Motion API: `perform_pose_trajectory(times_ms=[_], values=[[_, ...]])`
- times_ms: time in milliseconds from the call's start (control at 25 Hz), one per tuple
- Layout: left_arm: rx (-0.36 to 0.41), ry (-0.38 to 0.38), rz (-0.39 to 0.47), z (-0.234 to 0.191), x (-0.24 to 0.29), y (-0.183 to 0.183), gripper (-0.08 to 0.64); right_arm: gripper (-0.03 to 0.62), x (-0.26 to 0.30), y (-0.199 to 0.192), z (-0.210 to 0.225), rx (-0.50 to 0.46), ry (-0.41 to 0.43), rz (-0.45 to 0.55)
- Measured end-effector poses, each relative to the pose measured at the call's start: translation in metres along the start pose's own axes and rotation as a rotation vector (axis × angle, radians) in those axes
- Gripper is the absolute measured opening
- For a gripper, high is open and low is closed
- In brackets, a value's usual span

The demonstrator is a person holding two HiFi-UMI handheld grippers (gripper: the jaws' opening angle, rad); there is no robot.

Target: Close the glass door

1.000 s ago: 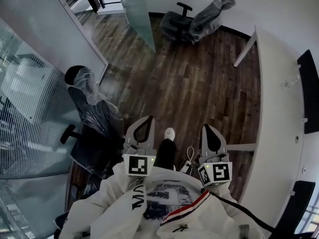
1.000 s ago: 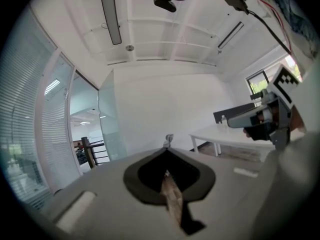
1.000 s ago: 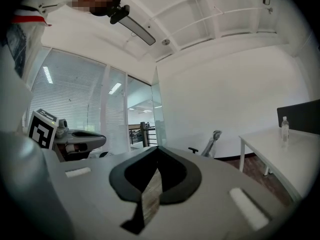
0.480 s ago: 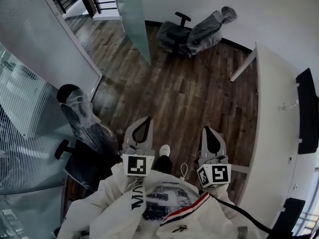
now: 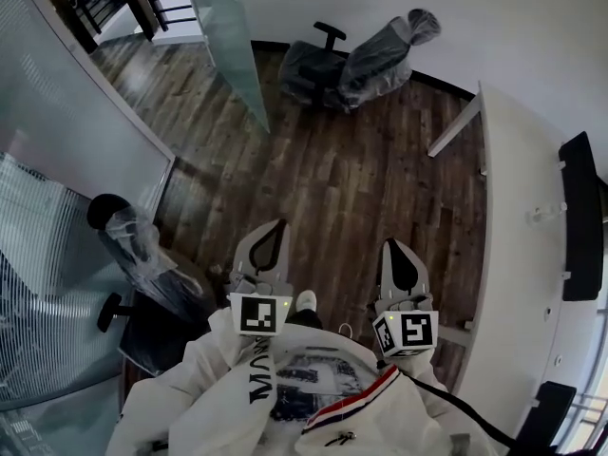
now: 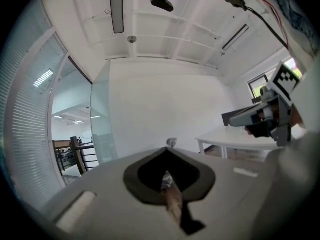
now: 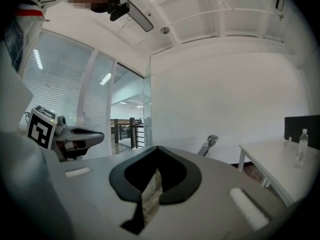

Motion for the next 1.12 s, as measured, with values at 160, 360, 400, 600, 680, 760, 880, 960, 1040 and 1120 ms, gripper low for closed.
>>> perform_pose_trajectory(times_ms=[160,360,400,600,680,760,880,960,1040,1120], values=[[-0.010,-0.012,0.023,-0.003,0.017,0.005,0.003,0.006,0.011,0.006,0.004,-0.011,-0.009,0.006],[-0.021,-0.005,0.027,0.002,0.029,0.009,0.003,0.006,0.012,0.009,0.014,-0.012,-0.006,0.012],[-0.025,0.000,0.038,0.003,0.032,0.010,0.003,0.006,0.013,0.009,0.018,-0.016,-0.006,0.011],[-0.027,0.005,0.003,0.010,0.058,0.006,0.003,0.006,0.026,0.007,0.046,-0.012,-0.010,0.010],[-0.024,-0.001,-0.012,0.016,0.075,0.004,0.003,0.006,0.037,0.004,0.062,0.003,-0.013,0.003],[-0.021,-0.005,-0.019,0.022,0.096,0.002,0.003,0.006,0.051,0.002,0.079,0.010,-0.010,0.006],[-0.021,-0.004,-0.019,0.035,0.132,0.003,0.003,0.006,0.071,0.002,0.111,0.017,-0.005,0.014],[-0.018,-0.009,-0.015,0.049,0.160,0.010,0.003,0.006,0.083,0.008,0.139,0.015,-0.001,0.017],[-0.011,-0.015,-0.005,0.063,0.189,0.020,0.003,0.006,0.093,0.015,0.169,0.005,0.001,0.025],[-0.005,-0.018,0.000,0.076,0.216,0.027,0.003,0.006,0.103,0.021,0.197,0.000,0.001,0.037]])
Point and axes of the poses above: the fingertips, and each gripper's own axes: x forward along the fingers, z to its right, y out of its top, the point moved 9 cm from there along -x, backward along the fingers, and after that the axes turned 13 degrees about y, right-handed, at the moved point
